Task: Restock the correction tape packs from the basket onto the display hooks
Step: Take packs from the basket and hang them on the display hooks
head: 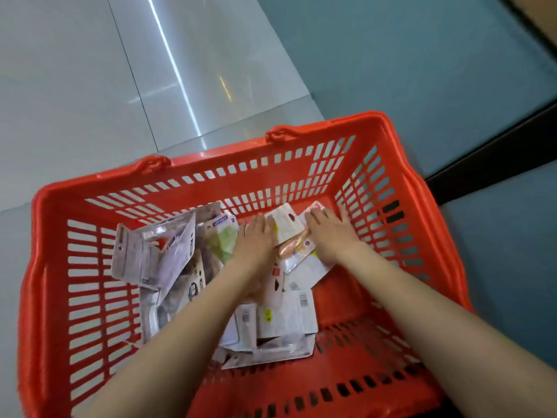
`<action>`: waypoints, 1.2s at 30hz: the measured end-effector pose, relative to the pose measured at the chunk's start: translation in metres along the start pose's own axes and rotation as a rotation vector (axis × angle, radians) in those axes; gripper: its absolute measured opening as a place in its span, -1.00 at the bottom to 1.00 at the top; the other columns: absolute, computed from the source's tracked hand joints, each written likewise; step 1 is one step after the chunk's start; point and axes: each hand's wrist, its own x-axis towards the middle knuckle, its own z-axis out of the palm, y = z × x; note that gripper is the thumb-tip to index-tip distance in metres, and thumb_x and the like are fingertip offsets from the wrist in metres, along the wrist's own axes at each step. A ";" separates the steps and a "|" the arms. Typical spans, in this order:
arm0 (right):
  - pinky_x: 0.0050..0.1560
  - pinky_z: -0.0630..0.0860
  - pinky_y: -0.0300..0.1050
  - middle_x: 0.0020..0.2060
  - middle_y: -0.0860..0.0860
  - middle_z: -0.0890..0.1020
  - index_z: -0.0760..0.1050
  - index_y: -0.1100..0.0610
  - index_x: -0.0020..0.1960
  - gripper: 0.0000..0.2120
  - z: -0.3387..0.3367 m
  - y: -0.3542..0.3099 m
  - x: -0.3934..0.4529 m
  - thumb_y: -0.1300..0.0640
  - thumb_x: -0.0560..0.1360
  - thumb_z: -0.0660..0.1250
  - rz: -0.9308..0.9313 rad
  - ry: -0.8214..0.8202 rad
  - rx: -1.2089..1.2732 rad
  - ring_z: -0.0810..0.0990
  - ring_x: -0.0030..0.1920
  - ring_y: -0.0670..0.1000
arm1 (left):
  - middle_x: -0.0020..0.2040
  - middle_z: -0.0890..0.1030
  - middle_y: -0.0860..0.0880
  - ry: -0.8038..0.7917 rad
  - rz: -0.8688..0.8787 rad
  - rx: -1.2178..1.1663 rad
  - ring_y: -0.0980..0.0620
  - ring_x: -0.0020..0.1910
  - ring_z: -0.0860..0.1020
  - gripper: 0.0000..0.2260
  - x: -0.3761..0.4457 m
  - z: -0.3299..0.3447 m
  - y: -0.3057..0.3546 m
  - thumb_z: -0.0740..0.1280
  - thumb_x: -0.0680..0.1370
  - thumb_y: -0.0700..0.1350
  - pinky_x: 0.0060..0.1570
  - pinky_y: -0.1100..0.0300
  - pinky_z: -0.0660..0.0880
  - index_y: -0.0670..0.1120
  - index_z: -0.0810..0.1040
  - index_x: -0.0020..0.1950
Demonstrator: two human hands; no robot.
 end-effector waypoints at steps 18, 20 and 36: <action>-0.24 0.26 -0.13 -0.18 0.02 0.55 0.24 0.01 -0.23 -0.75 -0.036 -0.008 -0.088 0.15 0.43 0.33 -0.057 0.165 0.439 0.56 -0.06 0.17 | 0.08 0.56 0.05 0.377 -0.046 -0.931 0.11 0.01 0.54 -0.64 -0.049 -0.060 -0.008 0.38 0.48 -0.13 -0.10 0.26 0.49 -0.07 0.39 0.24; -0.26 0.23 -0.12 -0.32 -0.05 0.50 0.25 0.02 -0.32 -0.73 -0.071 -0.006 -0.122 0.25 0.40 0.31 -0.033 0.307 0.515 0.57 -0.09 0.15 | 0.00 0.56 0.13 0.481 -0.037 -0.977 0.12 -0.03 0.55 -0.66 -0.065 -0.079 0.005 0.37 0.41 -0.03 0.00 0.06 0.54 0.00 0.38 0.14; -0.42 0.52 -0.28 -0.18 0.13 0.60 0.51 0.25 0.14 -0.67 -0.259 0.036 -0.501 0.39 0.38 0.36 0.378 1.094 1.633 0.58 -0.41 -0.11 | 0.23 0.51 -0.20 1.070 1.293 -0.328 -0.12 0.19 0.47 -0.46 -0.274 -0.298 0.217 0.31 0.32 -0.18 0.19 0.11 0.39 -0.12 0.31 0.30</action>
